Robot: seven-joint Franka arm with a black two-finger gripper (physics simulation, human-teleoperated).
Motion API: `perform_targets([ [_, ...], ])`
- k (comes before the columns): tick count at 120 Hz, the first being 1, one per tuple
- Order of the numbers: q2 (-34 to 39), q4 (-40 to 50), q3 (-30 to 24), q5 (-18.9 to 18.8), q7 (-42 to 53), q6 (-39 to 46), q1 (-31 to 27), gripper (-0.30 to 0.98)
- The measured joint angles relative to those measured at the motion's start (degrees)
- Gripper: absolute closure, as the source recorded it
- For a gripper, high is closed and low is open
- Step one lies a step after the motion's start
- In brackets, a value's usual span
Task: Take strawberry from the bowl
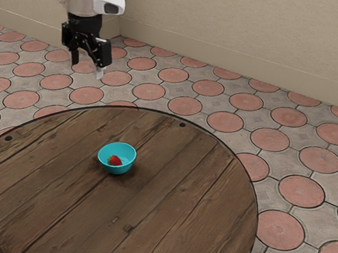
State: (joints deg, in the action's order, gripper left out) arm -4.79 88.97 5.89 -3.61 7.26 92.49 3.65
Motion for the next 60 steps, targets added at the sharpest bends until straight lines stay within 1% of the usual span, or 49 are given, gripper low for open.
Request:
perform_targets([
  [20, -0.24, -0.01, 0.0, -0.12, -0.54, 0.23, 0.3, 0.0],
  [32, -0.38, -0.04, 0.0, -0.75, 1.3, 0.39, 0.16, 0.0],
  [42, -0.92, 0.3, 0.07, -0.9, 6.21, 2.0, -0.19, 0.0],
  [52, -1.43, 2.41, 0.05, -0.97, 14.04, 5.19, -0.32, 0.0],
  [60, -1.98, 3.35, -0.13, -1.76, 19.69, 7.18, 0.03, 0.0],
])
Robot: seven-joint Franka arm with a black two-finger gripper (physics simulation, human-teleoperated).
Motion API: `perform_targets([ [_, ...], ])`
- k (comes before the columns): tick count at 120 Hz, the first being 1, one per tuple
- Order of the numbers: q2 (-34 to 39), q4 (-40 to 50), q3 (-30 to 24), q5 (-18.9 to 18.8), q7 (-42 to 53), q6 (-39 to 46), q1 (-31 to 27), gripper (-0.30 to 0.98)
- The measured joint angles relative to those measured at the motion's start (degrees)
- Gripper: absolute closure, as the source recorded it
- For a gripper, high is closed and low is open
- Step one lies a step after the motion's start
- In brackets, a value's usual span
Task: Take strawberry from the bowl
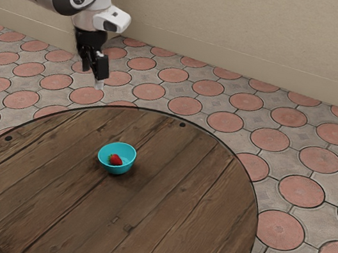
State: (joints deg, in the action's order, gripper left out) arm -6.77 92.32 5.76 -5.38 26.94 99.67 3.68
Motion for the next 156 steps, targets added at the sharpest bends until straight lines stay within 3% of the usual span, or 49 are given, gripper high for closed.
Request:
perform_targets([
  [16, -0.38, 2.93, 0.05, -0.23, 11.53, 2.8, -1.03, 0.0],
  [32, -0.64, 10.91, 0.06, 0.08, 22.29, 11.24, -1.98, 0.0],
  [64, -7.06, 11.75, -0.28, 1.89, 37.85, 18.99, -1.0, 0.0],
  [72, -8.27, 11.74, -0.3, 2.17, 41.05, 20.01, -0.86, 0.05],
  [95, -11.29, 11.87, -0.31, 2.68, 47.87, 22.13, -1.27, 0.32],
  [114, -12.59, 12.7, -0.31, 2.79, 51.97, 23.07, -1.99, 0.44],
  [128, -13.91, 12.94, -0.37, 2.86, 54.29, 24.1, -1.52, 0.47],
  [156, -16.81, 11.64, -0.42, 2.96, 57.07, 25.93, -1.77, 0.36],
])
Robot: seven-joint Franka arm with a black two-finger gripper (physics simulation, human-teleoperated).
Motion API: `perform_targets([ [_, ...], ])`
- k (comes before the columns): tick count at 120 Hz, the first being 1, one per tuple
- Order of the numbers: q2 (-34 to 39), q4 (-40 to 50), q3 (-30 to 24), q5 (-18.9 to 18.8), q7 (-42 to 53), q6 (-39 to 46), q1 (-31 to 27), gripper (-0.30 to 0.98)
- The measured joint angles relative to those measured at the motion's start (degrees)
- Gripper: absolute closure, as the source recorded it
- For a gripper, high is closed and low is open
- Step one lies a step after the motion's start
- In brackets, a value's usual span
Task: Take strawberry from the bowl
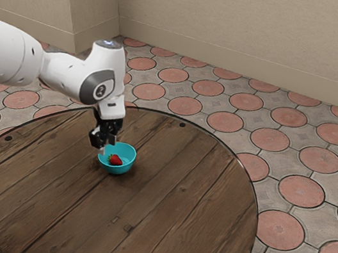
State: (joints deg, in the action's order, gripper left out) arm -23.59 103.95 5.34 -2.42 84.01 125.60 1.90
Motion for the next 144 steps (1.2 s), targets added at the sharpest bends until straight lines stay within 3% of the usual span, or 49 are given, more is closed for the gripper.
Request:
perform_targets([
  [48, -4.89, -2.38, -1.47, 0.47, 1.57, 2.19, 0.03, 0.3],
  [82, -7.45, -4.37, -1.47, 1.1, 1.15, 2.7, -0.82, 0.33],
  [116, -7.85, -4.44, -1.59, 1.34, -0.69, 3.56, -0.66, 0.62],
  [144, -0.39, -3.89, -1.68, 1.32, -2.28, 1.63, 2.34, 0.62],
])
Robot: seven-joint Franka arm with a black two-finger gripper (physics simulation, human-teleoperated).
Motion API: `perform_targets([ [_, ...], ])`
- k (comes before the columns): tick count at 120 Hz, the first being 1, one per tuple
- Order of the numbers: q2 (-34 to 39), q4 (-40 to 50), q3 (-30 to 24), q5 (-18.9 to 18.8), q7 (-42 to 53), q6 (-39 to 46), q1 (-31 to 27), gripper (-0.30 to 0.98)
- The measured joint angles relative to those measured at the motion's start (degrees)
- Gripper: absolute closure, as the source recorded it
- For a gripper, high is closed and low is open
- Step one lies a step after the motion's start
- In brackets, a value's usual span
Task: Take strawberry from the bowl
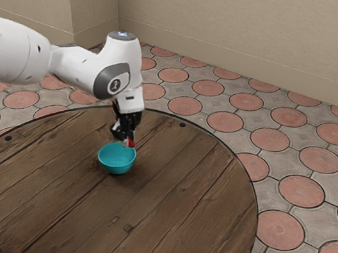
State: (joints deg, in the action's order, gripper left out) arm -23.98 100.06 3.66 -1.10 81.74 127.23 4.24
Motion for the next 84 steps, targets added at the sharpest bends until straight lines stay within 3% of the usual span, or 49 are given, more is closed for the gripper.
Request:
perform_targets([
  [17, 2.39, -0.17, -4.46, 0.18, -1.44, -2.77, 4.14, 0.62],
  [38, -3.73, -1.6, -5.54, 0.82, -3.44, -3.52, 6.33, 0.62],
  [55, -4.56, -1.79, -5.51, 1.01, -4.63, -3.66, 6.71, 0.35],
  [68, -3.67, -1.73, -5.34, 1.03, -5.69, -3.82, 6.67, 0.21],
  [76, 1.39, -1.32, -4.56, 0.79, -7.47, -5.91, 6.15, 0.15],
  [84, 11.3, -1.07, -3.22, -0.39, -10.57, -11.03, 5.81, 0.11],
])
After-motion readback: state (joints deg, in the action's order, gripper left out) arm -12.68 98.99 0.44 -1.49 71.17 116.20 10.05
